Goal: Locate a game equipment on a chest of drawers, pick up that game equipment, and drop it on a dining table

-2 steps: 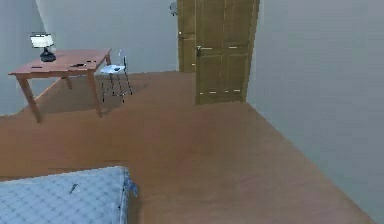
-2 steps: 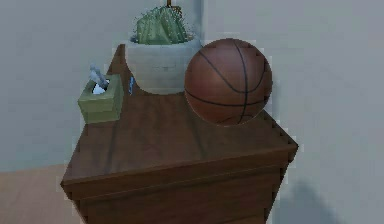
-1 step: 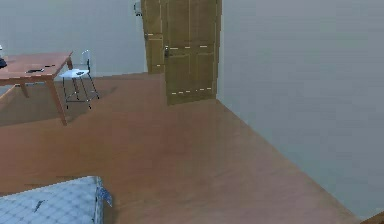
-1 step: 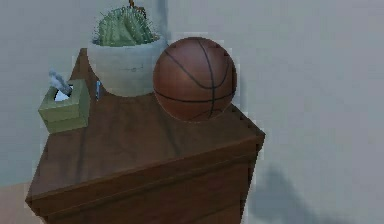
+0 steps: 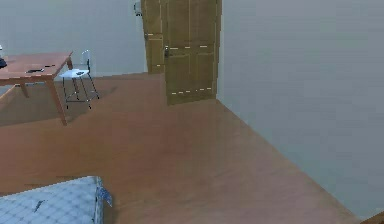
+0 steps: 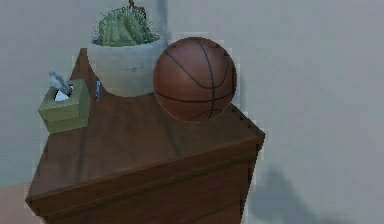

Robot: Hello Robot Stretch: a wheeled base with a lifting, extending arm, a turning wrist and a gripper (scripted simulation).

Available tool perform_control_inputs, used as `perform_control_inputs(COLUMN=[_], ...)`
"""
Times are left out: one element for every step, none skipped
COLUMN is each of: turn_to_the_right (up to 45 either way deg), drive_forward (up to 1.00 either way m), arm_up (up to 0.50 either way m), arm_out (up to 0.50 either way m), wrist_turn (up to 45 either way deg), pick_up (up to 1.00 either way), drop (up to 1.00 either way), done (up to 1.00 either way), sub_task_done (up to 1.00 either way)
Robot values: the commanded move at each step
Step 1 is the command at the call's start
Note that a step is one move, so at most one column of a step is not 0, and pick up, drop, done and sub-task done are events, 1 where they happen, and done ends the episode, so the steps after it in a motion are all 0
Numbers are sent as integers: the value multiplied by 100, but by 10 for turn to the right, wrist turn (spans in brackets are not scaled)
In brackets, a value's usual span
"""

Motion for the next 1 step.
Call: perform_control_inputs(turn_to_the_right=[0], drive_forward=[0], arm_up=[38], arm_out=[0], wrist_turn=[0], pick_up=[0], drop=[0], done=[0], sub_task_done=[0])
